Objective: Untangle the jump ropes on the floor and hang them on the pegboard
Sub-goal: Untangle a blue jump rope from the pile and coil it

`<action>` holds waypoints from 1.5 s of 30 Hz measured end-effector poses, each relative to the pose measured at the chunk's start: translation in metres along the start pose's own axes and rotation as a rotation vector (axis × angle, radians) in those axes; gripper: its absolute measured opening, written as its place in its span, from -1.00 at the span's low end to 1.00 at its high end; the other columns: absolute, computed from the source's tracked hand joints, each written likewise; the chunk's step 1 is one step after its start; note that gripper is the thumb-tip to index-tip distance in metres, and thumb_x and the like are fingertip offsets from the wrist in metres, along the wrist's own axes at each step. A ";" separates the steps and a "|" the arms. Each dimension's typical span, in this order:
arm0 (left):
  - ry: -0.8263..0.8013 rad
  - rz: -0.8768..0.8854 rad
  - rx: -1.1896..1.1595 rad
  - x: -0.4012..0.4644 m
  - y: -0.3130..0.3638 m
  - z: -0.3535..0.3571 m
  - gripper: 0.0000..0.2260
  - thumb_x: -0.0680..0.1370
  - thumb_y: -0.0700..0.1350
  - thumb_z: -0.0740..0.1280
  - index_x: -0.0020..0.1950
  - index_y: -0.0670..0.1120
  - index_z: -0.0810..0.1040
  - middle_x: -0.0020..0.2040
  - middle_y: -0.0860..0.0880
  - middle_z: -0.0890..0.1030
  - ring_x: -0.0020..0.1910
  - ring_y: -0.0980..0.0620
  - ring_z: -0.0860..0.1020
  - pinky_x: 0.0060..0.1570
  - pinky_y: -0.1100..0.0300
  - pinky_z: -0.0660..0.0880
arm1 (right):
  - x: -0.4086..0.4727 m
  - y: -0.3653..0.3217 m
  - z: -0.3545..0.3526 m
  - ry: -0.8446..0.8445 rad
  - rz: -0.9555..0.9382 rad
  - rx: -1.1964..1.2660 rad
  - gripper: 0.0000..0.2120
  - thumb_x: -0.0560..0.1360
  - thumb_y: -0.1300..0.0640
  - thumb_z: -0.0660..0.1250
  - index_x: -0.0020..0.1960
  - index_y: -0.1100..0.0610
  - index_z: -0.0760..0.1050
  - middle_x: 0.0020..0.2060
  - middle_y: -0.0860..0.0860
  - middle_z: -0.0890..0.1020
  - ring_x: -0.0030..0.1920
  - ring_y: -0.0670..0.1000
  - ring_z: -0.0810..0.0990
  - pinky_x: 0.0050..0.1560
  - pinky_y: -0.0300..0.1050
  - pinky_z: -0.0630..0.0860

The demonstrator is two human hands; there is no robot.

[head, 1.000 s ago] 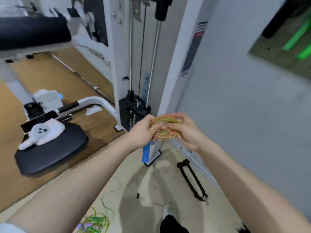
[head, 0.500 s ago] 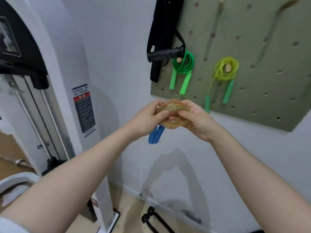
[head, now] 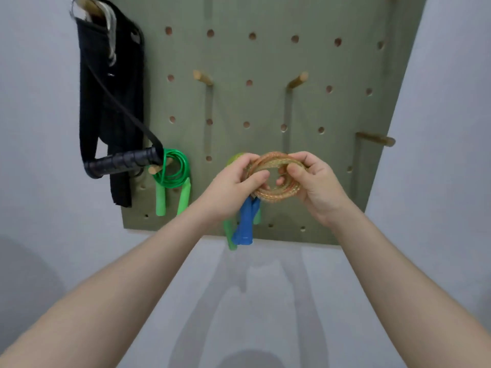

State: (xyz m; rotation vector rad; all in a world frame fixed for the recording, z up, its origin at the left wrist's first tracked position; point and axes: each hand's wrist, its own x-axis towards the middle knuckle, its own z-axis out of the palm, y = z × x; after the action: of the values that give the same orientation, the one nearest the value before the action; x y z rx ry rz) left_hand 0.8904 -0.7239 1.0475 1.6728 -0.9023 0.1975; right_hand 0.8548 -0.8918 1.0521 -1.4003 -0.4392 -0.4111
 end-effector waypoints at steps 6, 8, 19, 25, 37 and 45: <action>0.200 0.314 0.121 0.071 0.046 0.004 -0.82 0.60 -0.09 0.21 -0.04 0.23 0.41 -0.26 0.14 0.56 -0.23 0.15 0.52 -0.08 0.19 0.47 | 0.042 -0.067 -0.009 0.138 -0.332 -0.256 -0.88 0.55 0.29 0.23 -0.01 0.14 0.51 -0.27 0.02 0.62 -0.32 -0.07 0.63 -0.26 -0.24 0.55; 0.256 0.400 0.107 0.082 0.058 0.002 -0.83 0.60 -0.10 0.18 -0.02 0.21 0.41 -0.27 0.14 0.55 -0.23 0.14 0.53 -0.12 0.22 0.47 | 0.053 -0.083 -0.005 0.124 -0.428 -0.292 -0.89 0.56 0.28 0.23 0.00 0.14 0.50 -0.22 0.08 0.60 -0.33 -0.05 0.61 -0.28 -0.23 0.54; 0.249 0.068 0.232 0.158 0.036 0.000 -0.87 0.59 0.02 0.21 0.04 -0.02 0.40 -0.15 -0.11 0.63 -0.19 -0.11 0.62 -0.04 -0.07 0.55 | 0.130 -0.052 -0.012 0.468 -0.194 -0.266 -0.95 0.57 0.13 0.24 -0.08 0.06 0.41 -0.10 0.06 0.57 -0.33 -0.04 0.55 -0.33 -0.22 0.48; 0.355 0.002 0.421 0.178 0.029 -0.011 -0.75 0.51 0.07 0.32 -0.09 -0.09 0.39 -0.15 -0.09 0.62 -0.15 -0.04 0.58 -0.29 0.22 0.42 | 0.149 -0.043 -0.024 0.661 -0.284 -0.845 -0.86 0.50 0.02 0.28 -0.07 0.09 0.42 -0.12 -0.02 0.50 -0.14 -0.01 0.46 -0.17 -0.13 0.34; 0.165 0.062 0.504 0.127 0.043 0.003 -0.20 0.41 0.16 0.41 0.49 -0.11 0.11 0.44 -0.10 0.25 0.41 -0.03 0.27 0.37 0.10 0.25 | 0.094 -0.035 -0.020 0.527 -0.315 -0.788 -0.51 0.57 0.00 0.18 0.43 0.15 0.19 0.41 0.08 0.24 0.39 0.05 0.28 0.34 -0.10 0.24; 0.329 0.049 0.601 0.027 0.029 -0.021 -0.75 0.55 -0.13 0.26 0.22 -0.11 0.47 0.18 -0.03 0.52 -0.07 0.04 0.48 -0.05 0.34 0.30 | 0.014 0.003 0.014 0.300 -0.297 -0.857 -0.87 0.51 0.26 0.17 -0.07 0.11 0.46 -0.20 0.01 0.57 -0.21 0.01 0.50 -0.12 -0.04 0.45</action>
State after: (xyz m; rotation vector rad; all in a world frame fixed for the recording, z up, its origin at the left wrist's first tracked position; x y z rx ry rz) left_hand 0.8966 -0.7183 1.0916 2.0820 -0.6653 0.8178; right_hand 0.8673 -0.8777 1.0584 -2.0560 -0.2195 -1.1276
